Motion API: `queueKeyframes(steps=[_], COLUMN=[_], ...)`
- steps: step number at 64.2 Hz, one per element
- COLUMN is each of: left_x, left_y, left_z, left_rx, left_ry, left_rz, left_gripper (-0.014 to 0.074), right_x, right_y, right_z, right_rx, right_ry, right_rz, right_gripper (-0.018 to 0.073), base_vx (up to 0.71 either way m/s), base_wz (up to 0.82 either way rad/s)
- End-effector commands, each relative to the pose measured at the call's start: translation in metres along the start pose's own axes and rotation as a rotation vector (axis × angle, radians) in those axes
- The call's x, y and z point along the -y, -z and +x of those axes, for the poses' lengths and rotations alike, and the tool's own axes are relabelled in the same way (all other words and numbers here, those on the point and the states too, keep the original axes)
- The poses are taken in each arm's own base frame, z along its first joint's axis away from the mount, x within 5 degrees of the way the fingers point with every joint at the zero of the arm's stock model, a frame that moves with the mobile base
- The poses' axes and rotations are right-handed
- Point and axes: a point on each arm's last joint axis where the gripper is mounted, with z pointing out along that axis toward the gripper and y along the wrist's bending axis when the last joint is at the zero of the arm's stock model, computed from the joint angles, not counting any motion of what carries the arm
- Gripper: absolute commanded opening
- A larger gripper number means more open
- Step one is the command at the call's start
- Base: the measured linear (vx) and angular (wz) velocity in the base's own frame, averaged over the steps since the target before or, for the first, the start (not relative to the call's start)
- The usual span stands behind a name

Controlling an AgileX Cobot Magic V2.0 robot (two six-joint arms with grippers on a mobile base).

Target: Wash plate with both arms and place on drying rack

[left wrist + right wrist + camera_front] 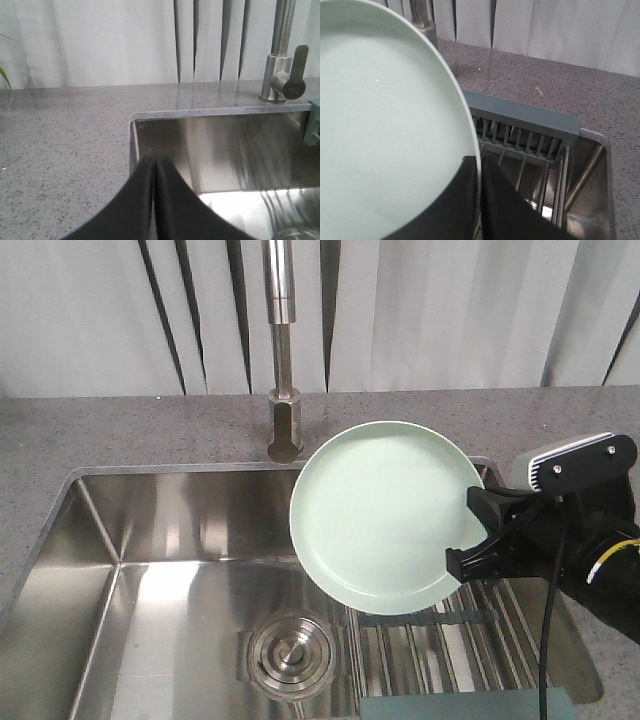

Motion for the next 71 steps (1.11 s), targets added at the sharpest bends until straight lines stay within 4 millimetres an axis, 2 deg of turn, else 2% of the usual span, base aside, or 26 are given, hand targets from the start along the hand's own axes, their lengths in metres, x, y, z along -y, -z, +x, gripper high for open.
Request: queueKeyframes(steps=[1,54,60,71], left_x=[0.0003,0.0003,0.0002,0.0005], left_y=[0.0005,0.0005,0.0006,0.0016], left_z=[-0.0022,-0.0022,-0.0033,-0.0085], left_rx=[0.073,0.073,0.083,0.085], left_ry=[0.012,0.012,-0.051,0.01], left_rz=[0.006,0.006,0.003,0.006], left_gripper=[-0.0002,-0.0002,-0.0002,-0.0002], right_x=[0.0006,0.0006,0.0006,0.0006], right_y=[0.005,0.005,0.005,0.005], right_z=[-0.0209,-0.0209,-0.0209,-0.0209], right_rx=[0.132,0.132,0.132,0.132], right_ry=[0.009,0.009,0.009,0.009], right_rz=[0.003,0.003,0.003,0.003], right_gripper=[-0.0005,-0.0005,-0.0005,-0.0005], base_vx=[0.0,0.0,0.0,0.0], base_wz=[0.01,0.0,0.0,0.0])
